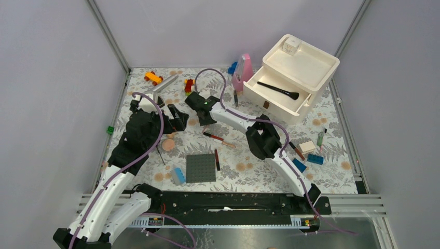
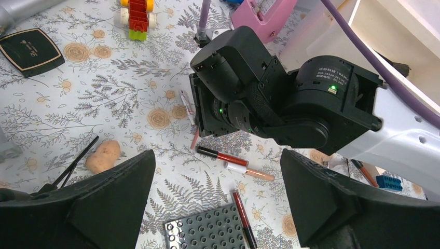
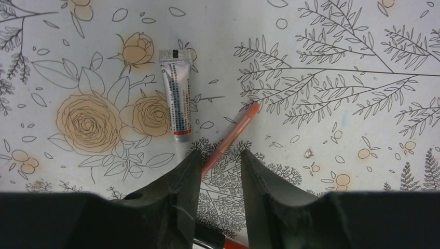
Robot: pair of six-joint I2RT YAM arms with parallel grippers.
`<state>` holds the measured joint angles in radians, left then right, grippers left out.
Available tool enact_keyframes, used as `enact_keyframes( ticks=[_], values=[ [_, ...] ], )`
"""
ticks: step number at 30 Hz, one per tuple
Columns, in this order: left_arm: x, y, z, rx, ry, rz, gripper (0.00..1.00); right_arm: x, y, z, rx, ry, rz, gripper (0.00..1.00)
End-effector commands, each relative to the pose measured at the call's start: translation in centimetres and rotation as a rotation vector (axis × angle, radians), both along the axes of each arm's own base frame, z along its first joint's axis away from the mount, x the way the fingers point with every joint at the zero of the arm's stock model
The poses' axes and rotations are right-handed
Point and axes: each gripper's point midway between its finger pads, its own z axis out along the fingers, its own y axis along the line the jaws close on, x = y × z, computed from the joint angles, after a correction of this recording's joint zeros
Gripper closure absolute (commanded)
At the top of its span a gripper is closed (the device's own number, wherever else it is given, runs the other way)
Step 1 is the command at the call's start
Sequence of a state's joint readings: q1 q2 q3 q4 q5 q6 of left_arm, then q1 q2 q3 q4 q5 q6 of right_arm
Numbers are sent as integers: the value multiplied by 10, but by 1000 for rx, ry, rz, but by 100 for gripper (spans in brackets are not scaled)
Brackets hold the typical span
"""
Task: Organize the makeup
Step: Pick up the makeup brush from the center of the board.
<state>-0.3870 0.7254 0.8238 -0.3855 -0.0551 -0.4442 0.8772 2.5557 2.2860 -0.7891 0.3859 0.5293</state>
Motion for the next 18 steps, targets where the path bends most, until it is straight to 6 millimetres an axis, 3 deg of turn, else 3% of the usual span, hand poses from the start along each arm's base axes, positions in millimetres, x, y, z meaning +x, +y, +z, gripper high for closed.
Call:
enact_keyframes(
  ticks=[1,6,13,18],
  values=[
    [4,-2,17,-33,-65,-2,1,-32,-27,-28,-148,101,40,65],
    [5,-2,16,-32,-64,-2,1,-36,-29,-32,-134,110,41,83],
    [4,-2,16,-32,-63,-4,1,-35,-31,-34,-80,105,25,98],
    [5,-2,16,-32,-63,-1,1,-28,-26,-21,6,75,40,100]
  ],
)
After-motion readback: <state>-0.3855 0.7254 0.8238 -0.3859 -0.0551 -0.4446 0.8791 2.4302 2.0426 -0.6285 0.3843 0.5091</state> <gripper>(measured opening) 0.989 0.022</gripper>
